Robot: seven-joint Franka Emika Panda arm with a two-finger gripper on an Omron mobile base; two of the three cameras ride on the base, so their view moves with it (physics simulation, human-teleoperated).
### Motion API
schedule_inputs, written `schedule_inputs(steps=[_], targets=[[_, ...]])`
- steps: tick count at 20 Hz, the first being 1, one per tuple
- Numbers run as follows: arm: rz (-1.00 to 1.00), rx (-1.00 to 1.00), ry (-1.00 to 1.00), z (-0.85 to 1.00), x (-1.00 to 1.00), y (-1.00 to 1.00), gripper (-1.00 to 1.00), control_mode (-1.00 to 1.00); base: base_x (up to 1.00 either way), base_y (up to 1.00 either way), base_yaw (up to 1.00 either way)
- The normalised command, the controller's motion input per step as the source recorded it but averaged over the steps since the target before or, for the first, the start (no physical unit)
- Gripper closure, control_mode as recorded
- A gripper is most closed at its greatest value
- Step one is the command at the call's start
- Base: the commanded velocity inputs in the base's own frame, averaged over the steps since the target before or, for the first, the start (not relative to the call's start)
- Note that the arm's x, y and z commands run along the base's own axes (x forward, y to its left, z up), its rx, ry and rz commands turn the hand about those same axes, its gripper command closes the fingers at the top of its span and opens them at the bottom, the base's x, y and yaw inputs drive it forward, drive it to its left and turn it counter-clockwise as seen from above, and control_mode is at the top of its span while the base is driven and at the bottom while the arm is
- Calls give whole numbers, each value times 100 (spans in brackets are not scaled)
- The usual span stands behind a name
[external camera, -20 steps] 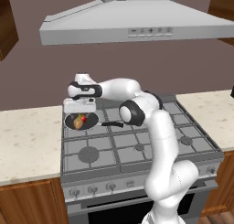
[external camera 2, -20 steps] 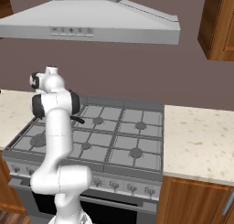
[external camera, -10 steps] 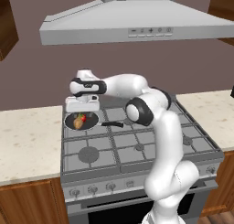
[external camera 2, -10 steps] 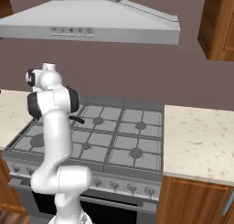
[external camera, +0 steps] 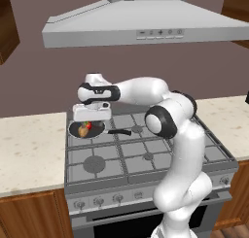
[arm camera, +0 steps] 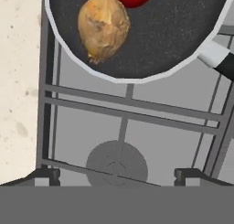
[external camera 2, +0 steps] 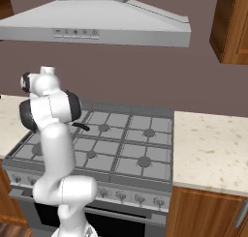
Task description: Place the pan on the rear left burner on the stove. Then place the tomato and the onion in the pan and turn on the rear left burner.
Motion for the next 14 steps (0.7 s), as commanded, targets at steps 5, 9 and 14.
schedule_inputs(steps=[5, 9, 14], targets=[[0, 0, -10, 8, -62, -6, -100, -100, 0, 0, 0], [-4, 0, -11, 1, -62, 0, -100, -100, 0, 0, 0], [0, 0, -21, 0, -75, 0, -100, -100, 0, 0, 0]])
